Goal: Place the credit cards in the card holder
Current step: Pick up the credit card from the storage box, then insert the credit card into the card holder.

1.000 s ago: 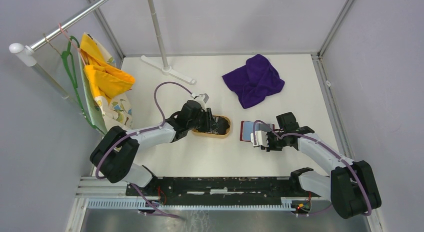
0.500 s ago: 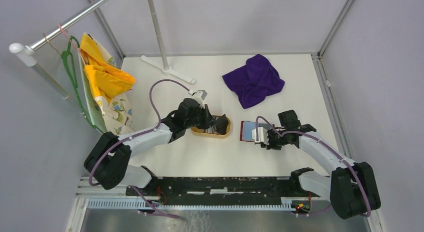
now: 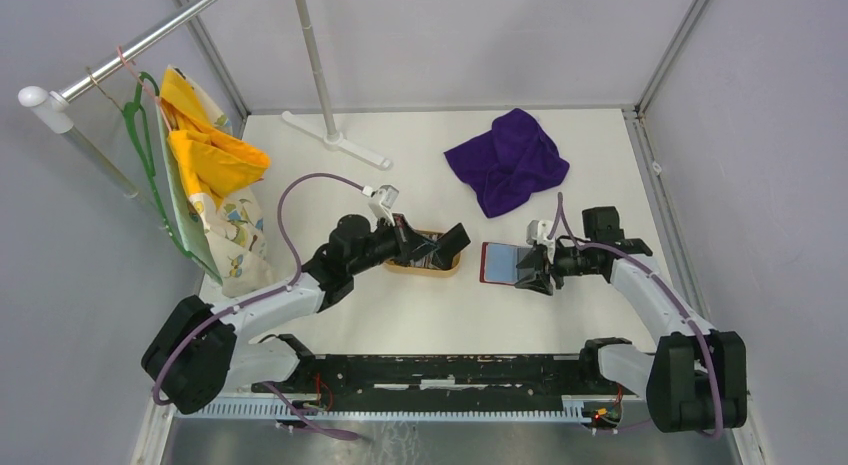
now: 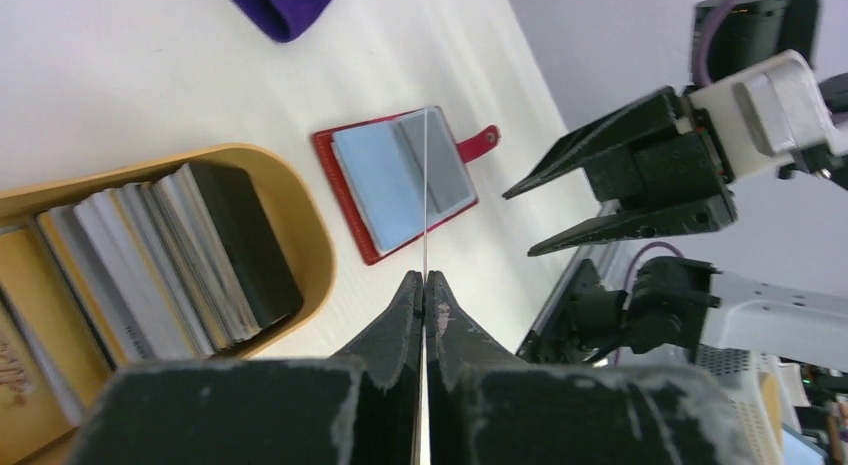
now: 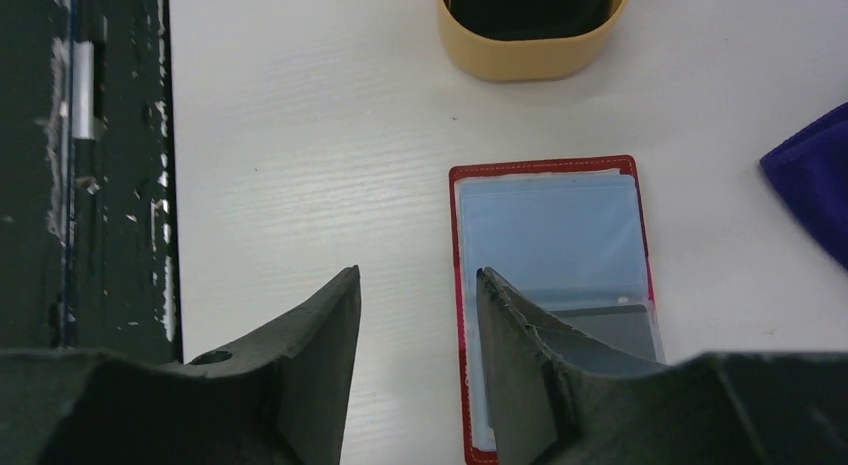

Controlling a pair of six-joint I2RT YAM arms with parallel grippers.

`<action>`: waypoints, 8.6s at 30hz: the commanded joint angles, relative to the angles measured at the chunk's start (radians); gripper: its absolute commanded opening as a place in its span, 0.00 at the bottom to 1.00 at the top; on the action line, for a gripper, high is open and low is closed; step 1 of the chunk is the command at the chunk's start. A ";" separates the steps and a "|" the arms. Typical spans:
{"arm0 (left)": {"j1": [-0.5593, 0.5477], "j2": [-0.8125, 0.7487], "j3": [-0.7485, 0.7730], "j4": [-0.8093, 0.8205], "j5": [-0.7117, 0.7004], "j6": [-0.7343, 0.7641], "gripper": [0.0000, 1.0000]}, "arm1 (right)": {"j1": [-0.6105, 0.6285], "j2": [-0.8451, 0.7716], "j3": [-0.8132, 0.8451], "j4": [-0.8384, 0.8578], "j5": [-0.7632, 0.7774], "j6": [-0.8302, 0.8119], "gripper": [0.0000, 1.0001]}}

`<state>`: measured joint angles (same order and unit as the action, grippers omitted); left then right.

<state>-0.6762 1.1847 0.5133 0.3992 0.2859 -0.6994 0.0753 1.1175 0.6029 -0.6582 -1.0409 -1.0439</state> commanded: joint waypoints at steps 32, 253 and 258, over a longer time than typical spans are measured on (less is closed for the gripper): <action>-0.242 0.263 0.080 0.682 -0.113 -0.123 0.02 | -0.106 0.263 0.274 -0.280 -0.505 0.062 0.62; -0.155 0.805 0.495 0.192 0.078 -0.128 0.02 | 0.039 0.090 -0.070 0.293 0.676 0.335 0.33; -0.152 0.802 0.490 0.186 0.075 -0.125 0.02 | 0.040 0.093 -0.071 0.292 0.678 0.335 0.33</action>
<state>-0.8314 2.0289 1.0138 0.5785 0.3790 -0.8188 0.1101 1.2057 0.5304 -0.3893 -0.3645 -0.7216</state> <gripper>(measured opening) 0.032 0.330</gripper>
